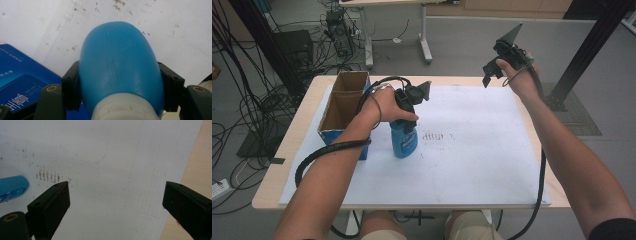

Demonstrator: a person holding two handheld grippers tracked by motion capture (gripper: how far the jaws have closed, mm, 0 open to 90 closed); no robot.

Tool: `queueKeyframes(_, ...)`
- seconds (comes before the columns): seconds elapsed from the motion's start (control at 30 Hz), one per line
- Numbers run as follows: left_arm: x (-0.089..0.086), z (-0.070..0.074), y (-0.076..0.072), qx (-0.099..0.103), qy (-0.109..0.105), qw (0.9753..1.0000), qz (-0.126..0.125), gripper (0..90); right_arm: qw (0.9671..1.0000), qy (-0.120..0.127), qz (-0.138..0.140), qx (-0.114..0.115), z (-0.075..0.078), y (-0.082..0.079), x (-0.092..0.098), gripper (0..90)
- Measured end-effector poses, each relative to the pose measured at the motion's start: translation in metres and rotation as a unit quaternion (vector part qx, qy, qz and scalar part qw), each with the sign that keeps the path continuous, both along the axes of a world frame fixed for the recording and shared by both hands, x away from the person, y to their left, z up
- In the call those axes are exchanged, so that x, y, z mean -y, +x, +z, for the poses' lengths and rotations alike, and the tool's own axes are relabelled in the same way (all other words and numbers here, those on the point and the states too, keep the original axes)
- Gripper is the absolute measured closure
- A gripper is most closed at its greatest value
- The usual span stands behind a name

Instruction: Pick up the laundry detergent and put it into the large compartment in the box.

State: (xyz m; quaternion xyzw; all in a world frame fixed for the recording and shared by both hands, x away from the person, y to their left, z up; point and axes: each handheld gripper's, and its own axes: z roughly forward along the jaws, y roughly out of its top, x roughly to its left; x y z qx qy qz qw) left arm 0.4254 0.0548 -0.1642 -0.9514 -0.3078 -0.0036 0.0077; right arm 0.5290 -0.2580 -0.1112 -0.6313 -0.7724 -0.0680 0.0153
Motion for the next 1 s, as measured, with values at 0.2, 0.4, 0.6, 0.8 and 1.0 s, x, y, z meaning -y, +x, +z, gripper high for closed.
queueKeyframes(0.2, 0.0005, 0.0001, 0.0001, 0.0, 0.001, 1.0, -0.002, 34.9, 1.0, 0.0, 0.0, 0.0, 0.0004, 0.0, 0.001, 7.6)
queueKeyframes(0.4, 0.001, 0.0002, -0.0004, 0.0, 0.002, 1.0, -0.004, 35.0, 1.0, 0.0, 0.0, 0.0, 0.0005, -0.0001, 0.0011, 7.6)
queueKeyframes(0.6, 0.0, 0.0004, -0.0019, 0.002, 0.0, 1.0, -0.007, 35.4, 1.0, 0.0, 0.001, 0.001, 0.0004, -0.0004, 0.0014, 7.6)
queueKeyframes(0.8, 0.0001, 0.0004, -0.0011, 0.001, 0.0, 1.0, -0.007, 35.6, 1.0, 0.0, -0.001, 0.0, 0.0006, -0.0005, 0.0011, 7.6)
queueKeyframes(1.0, 0.0003, 0.0003, -0.001, 0.0, 0.0, 1.0, -0.007, 35.6, 1.0, 0.0, -0.001, 0.001, 0.0005, -0.0004, 0.0015, 7.6)
